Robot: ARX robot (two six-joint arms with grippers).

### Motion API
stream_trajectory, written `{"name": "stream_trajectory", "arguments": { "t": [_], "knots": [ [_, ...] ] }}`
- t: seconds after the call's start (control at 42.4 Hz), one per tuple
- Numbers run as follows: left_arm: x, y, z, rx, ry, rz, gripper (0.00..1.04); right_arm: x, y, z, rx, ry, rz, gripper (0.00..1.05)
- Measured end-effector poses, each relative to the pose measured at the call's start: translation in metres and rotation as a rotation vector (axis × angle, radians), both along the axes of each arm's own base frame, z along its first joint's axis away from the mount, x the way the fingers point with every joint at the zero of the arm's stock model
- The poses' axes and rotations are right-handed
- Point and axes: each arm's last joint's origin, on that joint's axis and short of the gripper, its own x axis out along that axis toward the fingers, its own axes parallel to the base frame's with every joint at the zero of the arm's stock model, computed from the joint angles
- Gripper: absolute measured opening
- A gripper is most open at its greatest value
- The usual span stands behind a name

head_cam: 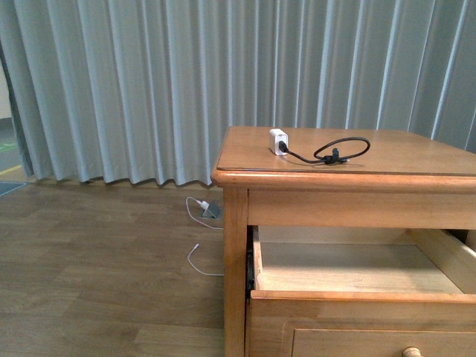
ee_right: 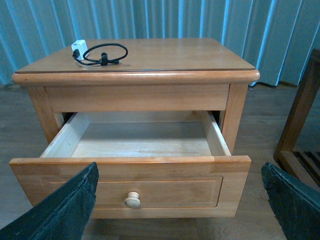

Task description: Put charger into drawer

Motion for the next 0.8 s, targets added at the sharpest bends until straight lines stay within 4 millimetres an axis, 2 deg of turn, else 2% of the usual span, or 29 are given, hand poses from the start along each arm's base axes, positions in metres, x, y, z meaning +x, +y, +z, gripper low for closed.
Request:
{"name": "stream_trajectory", "arguments": {
  "t": [0.236, 0.283, 0.354, 0.424, 0.519, 0.613, 0.801],
  "knots": [
    [0.000, 0.000, 0.000, 0.000, 0.000, 0.000, 0.99, 0.000, 0.000, 0.000, 0.000, 0.000, 0.000, 0.97],
    [0.001, -0.001, 0.000, -0.019, 0.008, 0.036, 0.99, 0.000, 0.000, 0.000, 0.000, 0.000, 0.000, 0.97],
    [0.006, -0.001, 0.000, -0.084, 0.034, 0.215, 0.99, 0.000, 0.000, 0.000, 0.000, 0.000, 0.000, 0.97],
    [0.015, -0.004, 0.008, -0.092, 0.054, 0.238, 0.99, 0.000, 0.000, 0.000, 0.000, 0.000, 0.000, 0.97],
    [0.035, -0.010, 0.034, -0.079, 0.020, 0.191, 0.99, 0.000, 0.000, 0.000, 0.000, 0.000, 0.000, 0.97],
    [0.066, -0.020, 0.058, -0.065, 0.036, 0.134, 0.99, 0.000, 0.000, 0.000, 0.000, 0.000, 0.000, 0.97],
    [0.122, -0.042, 0.073, -0.026, 0.139, 0.060, 0.99, 0.000, 0.000, 0.000, 0.000, 0.000, 0.000, 0.97]
  ]
}}
